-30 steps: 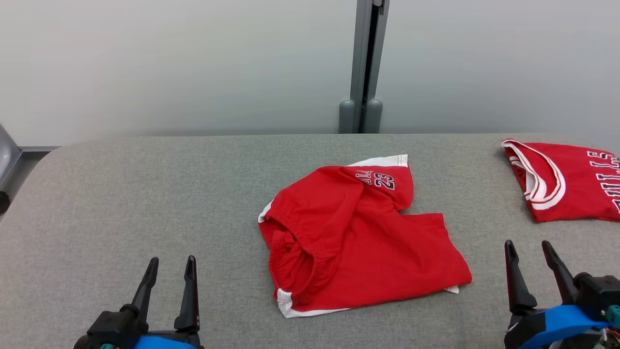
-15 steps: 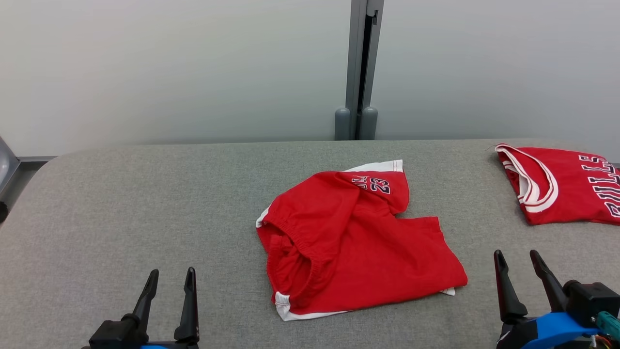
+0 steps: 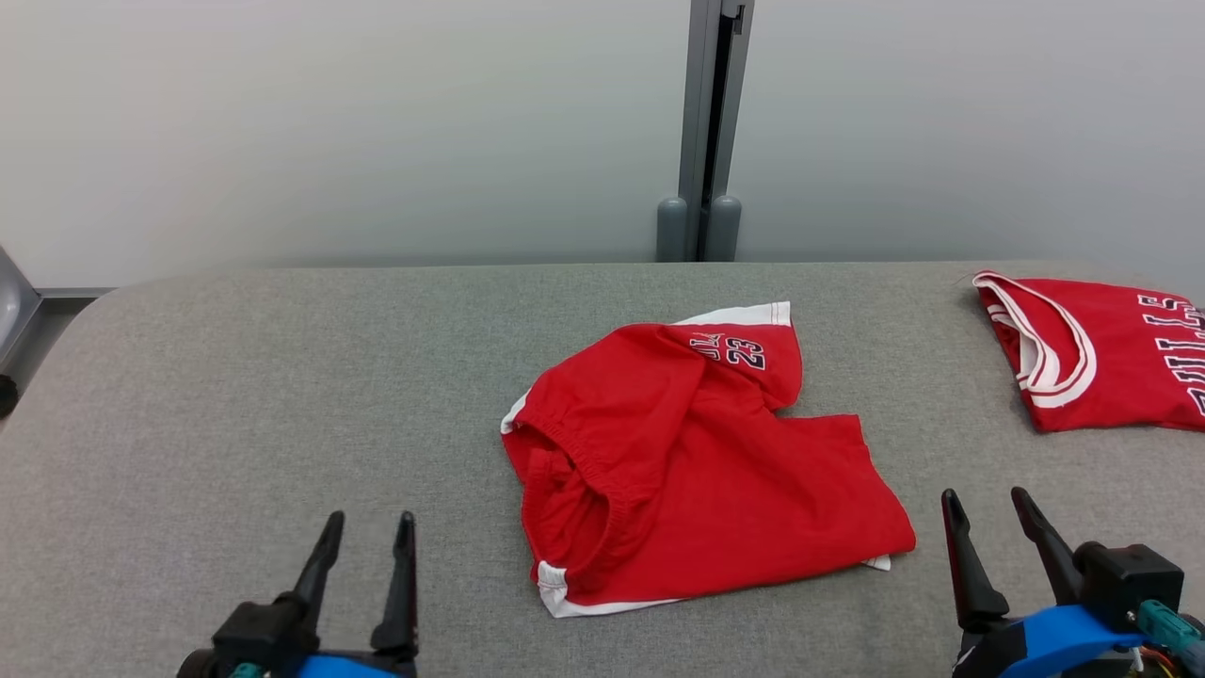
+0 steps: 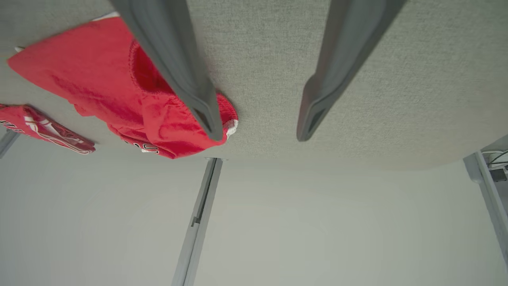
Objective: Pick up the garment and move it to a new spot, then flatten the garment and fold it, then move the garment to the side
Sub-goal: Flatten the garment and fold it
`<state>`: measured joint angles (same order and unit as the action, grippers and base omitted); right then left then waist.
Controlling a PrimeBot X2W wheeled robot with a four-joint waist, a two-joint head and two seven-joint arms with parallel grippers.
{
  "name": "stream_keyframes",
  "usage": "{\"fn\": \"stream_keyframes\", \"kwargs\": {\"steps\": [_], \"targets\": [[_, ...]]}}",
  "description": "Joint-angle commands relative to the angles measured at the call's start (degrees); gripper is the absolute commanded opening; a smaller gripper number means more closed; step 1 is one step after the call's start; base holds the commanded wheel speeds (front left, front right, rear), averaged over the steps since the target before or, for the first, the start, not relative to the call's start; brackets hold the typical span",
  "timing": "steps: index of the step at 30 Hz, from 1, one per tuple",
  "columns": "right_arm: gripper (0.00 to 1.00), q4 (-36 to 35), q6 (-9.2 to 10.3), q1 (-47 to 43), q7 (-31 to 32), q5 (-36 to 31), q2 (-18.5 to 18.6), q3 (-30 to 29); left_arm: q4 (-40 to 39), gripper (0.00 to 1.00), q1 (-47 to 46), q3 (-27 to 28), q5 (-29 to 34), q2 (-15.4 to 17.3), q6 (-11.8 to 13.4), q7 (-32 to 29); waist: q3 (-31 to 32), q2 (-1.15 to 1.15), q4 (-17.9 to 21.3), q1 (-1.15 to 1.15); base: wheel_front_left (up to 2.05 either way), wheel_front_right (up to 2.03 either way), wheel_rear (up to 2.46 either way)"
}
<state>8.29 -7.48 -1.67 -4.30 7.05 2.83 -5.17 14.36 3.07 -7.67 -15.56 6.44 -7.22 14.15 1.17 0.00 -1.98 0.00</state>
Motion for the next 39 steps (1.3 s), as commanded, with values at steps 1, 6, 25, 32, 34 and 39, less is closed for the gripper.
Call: {"fn": "stream_keyframes", "kwargs": {"steps": [1,6,25,32,34,39], "targets": [[1.0,0.14,-0.03,-0.81,0.47,0.34,0.14,-0.01,-0.37,1.0,-1.61,-2.09,0.32,0.05,-0.36,-1.0,-0.32,0.0,0.03,0.0,0.0,0.0,0.0],[1.0,-0.11,-0.03,-0.69,1.14,0.96,0.15,1.05,0.44,1.0,-5.11,-13.66,-1.63,2.69,-0.35,-6.73,-1.91,0.0,0.6,0.0,0.0,0.0,0.0],[1.0,0.93,-0.03,2.88,0.05,1.77,0.14,2.63,7.18,1.0,-22.3,-42.37,-8.6,16.27,-0.2,-18.59,-6.93,0.0,3.14,0.0,0.0,0.0,0.0],[1.0,0.71,-0.03,3.88,-0.03,1.85,0.14,3.01,10.3,0.0,-26.37,-46.59,-11.85,17.87,-0.2,-20.41,-8.67,0.0,3.42,0.0,0.0,0.0,0.0],[1.0,0.76,-0.03,3.83,-0.04,1.82,0.14,3.13,11.19,0.0,-26.78,-45.95,-13.01,17.66,-0.18,-20.18,-9.0,0.0,3.55,0.0,0.0,0.0,0.0],[1.0,1.59,-0.03,2.92,2.55,2.85,0.13,4.25,12.26,0.0,-24.66,-41.48,-17.74,15.99,1.97,-15.99,-9.61,0.0,3.61,0.0,0.0,0.0,0.0]]}}
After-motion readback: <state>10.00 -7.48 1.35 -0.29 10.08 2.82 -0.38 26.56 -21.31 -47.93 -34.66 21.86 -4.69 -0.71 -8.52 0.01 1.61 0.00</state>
